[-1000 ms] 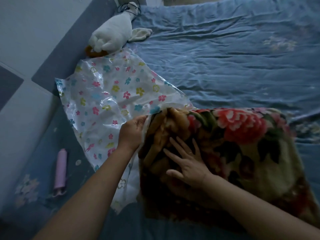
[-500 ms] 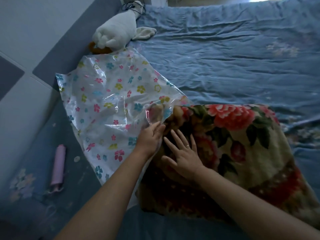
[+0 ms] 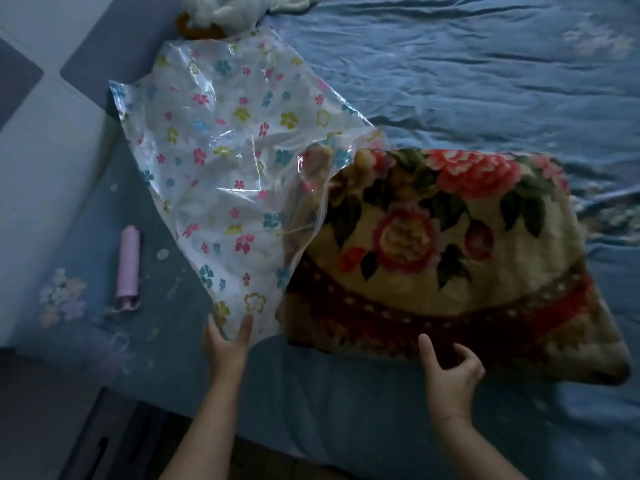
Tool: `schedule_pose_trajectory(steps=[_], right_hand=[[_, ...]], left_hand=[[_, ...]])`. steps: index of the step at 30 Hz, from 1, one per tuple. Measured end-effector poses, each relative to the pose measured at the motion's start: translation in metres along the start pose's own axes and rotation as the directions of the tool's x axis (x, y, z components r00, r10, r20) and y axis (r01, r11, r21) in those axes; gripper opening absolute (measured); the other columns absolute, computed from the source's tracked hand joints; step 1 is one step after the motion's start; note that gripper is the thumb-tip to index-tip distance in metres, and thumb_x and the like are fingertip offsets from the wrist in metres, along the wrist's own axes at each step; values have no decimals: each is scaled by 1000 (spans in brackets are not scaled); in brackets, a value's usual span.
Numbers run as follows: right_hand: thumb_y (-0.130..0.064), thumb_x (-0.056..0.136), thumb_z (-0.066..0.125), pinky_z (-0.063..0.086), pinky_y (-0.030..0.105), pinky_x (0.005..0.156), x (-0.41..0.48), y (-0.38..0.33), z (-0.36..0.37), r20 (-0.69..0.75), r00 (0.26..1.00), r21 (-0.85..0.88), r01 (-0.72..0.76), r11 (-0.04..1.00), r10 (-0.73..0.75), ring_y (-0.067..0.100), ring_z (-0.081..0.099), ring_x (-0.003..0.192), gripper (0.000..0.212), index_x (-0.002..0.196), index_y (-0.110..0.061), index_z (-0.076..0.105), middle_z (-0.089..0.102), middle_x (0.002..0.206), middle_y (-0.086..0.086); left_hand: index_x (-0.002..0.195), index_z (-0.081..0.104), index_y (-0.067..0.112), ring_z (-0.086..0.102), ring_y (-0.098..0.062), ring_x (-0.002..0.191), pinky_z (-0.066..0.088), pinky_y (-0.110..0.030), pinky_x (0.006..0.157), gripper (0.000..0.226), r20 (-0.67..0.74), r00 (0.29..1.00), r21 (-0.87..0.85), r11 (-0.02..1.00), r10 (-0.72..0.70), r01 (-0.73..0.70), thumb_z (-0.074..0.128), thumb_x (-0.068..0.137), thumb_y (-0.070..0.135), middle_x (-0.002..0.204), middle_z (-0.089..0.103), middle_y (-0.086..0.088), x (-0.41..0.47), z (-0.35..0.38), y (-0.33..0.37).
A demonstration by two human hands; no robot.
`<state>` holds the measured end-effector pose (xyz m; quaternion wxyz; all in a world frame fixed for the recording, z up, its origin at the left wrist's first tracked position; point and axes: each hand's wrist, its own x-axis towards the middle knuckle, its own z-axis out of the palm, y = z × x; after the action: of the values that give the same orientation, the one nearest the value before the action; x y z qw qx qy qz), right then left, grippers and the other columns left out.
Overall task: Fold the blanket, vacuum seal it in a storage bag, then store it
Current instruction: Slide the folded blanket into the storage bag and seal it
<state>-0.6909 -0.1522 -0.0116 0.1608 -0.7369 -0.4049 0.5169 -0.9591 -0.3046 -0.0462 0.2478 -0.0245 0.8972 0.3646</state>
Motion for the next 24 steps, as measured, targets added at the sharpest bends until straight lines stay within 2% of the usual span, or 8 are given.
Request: schedule_pose_trajectory(steps=[3, 6, 9, 12, 15, 18, 21, 24], right_hand=[[-60, 74, 65, 40, 45, 100, 0, -2, 17, 195, 902, 282, -427, 859, 385, 30, 38, 131, 90, 143, -16, 28, 34, 145, 7], [-61, 77, 59, 35, 45, 105, -6, 10, 37, 580, 734, 396, -633, 665, 353, 27, 38, 133, 81, 143, -22, 34, 40, 142, 4], [-61, 78, 60, 42, 42, 100, -10, 23, 65, 737, 627, 375, -691, 618, 253, 25, 50, 118, 71, 134, -21, 45, 50, 131, 5], [-56, 44, 88, 42, 44, 103, -12, 30, 90, 754, 628, 441, -702, 559, 194, 25, 55, 117, 101, 130, -14, 54, 63, 124, 9], [-51, 26, 93, 48, 33, 78, -15, 41, 113, 777, 607, 461, -731, 503, 169, 20, 63, 89, 99, 112, -13, 62, 73, 91, 5], [-52, 25, 93, 44, 29, 62, -17, 40, 135, 781, 610, 511, -748, 424, 134, 20, 55, 72, 98, 108, -11, 63, 66, 93, 8], [-49, 25, 95, 47, 43, 93, -19, 35, 149, 753, 644, 556, -732, 394, 133, 30, 54, 112, 112, 123, -11, 57, 58, 127, 13], [-45, 22, 96, 25, 50, 114, -22, 26, 150, 743, 666, 611, -717, 336, 68, 35, 40, 132, 118, 128, -12, 55, 50, 140, 14]], left_hand=[[150, 24, 33, 43, -21, 132, 40, -44, 109, 116, 88, 991, -29, 995, 100, -98, 91, 56, 46, 147, 38, -3, -3, 7, -18], [147, 34, 32, 52, -13, 121, 44, -31, 100, 100, 93, 986, -146, 981, 139, -124, 91, 64, 22, 139, 49, 4, -5, 13, -23], [141, 46, 19, 49, -21, 127, 43, -35, 104, 77, -37, 990, -72, 988, 135, -138, 84, 74, 21, 141, 47, -3, -3, 18, -18], [129, 59, 15, 53, -24, 119, 46, -35, 100, 55, -105, 976, -3, 981, 191, -192, 79, 80, 26, 136, 51, -4, -6, 21, -13], [112, 66, 18, 57, -22, 100, 47, -29, 83, 31, -125, 974, -15, 981, 190, -193, 75, 83, 25, 125, 53, -2, -10, 21, -10], [91, 66, 20, 52, -16, 84, 44, -24, 73, 11, -107, 979, 5, 985, 171, -172, 74, 85, 23, 109, 54, -4, -9, 18, -14], [86, 68, 16, 48, -9, 75, 36, -5, 60, 8, -71, 978, 22, 980, 197, -196, 73, 85, 22, 98, 56, -4, -7, 14, -15], [85, 67, 15, 48, -2, 70, 35, -3, 58, 10, -51, 976, 12, 977, 211, -211, 74, 85, 21, 95, 58, -3, -5, 11, -13]])
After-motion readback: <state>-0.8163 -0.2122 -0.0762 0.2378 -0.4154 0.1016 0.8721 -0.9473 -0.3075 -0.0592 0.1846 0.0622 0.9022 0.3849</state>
